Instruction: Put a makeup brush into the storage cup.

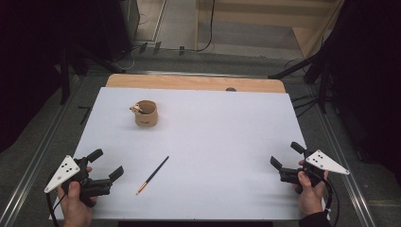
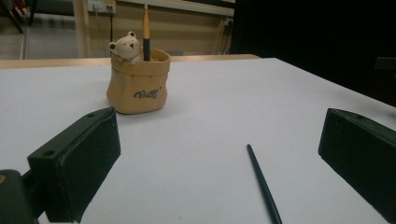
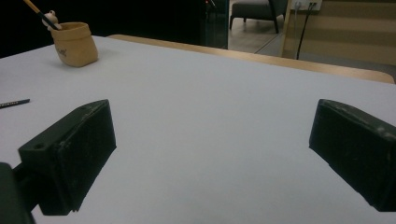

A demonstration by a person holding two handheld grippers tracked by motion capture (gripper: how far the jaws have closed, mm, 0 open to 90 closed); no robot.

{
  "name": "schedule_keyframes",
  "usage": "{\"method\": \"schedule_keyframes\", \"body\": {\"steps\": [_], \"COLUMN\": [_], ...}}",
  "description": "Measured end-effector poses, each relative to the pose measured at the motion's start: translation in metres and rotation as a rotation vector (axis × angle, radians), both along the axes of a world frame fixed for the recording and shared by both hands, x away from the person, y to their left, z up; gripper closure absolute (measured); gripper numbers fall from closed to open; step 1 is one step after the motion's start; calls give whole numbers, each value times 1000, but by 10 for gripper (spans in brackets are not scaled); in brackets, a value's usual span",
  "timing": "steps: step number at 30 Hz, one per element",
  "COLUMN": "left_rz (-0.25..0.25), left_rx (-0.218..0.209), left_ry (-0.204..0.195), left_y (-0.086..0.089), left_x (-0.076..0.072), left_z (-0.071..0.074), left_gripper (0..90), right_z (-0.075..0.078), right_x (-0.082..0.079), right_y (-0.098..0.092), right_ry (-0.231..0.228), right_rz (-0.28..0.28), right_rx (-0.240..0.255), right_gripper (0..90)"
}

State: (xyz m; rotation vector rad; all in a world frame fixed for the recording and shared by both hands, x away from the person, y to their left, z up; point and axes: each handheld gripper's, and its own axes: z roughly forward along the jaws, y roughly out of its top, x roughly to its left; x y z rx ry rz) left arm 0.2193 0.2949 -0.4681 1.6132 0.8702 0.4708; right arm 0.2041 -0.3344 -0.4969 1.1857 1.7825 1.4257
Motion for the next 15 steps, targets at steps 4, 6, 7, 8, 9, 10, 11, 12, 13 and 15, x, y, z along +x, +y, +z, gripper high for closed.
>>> {"method": "schedule_keyframes", "body": {"steps": [4, 6, 7, 8, 9, 10, 11, 12, 13, 15], "left_rz": [2, -4, -6, -10, -12, -12, -9, -13, -14, -18], "left_rx": [-6, -7, -7, -7, -7, -4, -5, -9, -9, 3], "left_ry": [-3, -2, 0, 1, 3, 6, 11, 13, 17, 23], "left_y": [-1, -2, -3, -4, -5, -6, -7, -8, -10, -14], "left_x": [1, 1, 2, 2, 3, 3, 4, 4, 5, 6], "left_z": [1, 1, 1, 1, 1, 1, 1, 1, 1, 0], "left_gripper": [0, 0, 0, 0, 0, 0, 0, 0, 0, 0], "right_z": [0, 0, 0, 0, 0, 0, 0, 0, 0, 0], "right_x": [-1, -1, -2, -2, -2, -2, -2, -2, -1, 0], "right_y": [0, 0, -1, -2, -2, -2, -1, -1, -1, 0], "right_ry": [-2, -3, -1, 0, 0, 0, 1, 1, 1, 1], "right_rz": [-1, 0, -1, -5, -5, -5, -3, -3, -2, 3], "right_rx": [1, -2, 0, 1, 1, 2, 2, 2, 2, -3], "right_gripper": [8, 8, 8, 8, 8, 8, 8, 8, 8, 8]}}
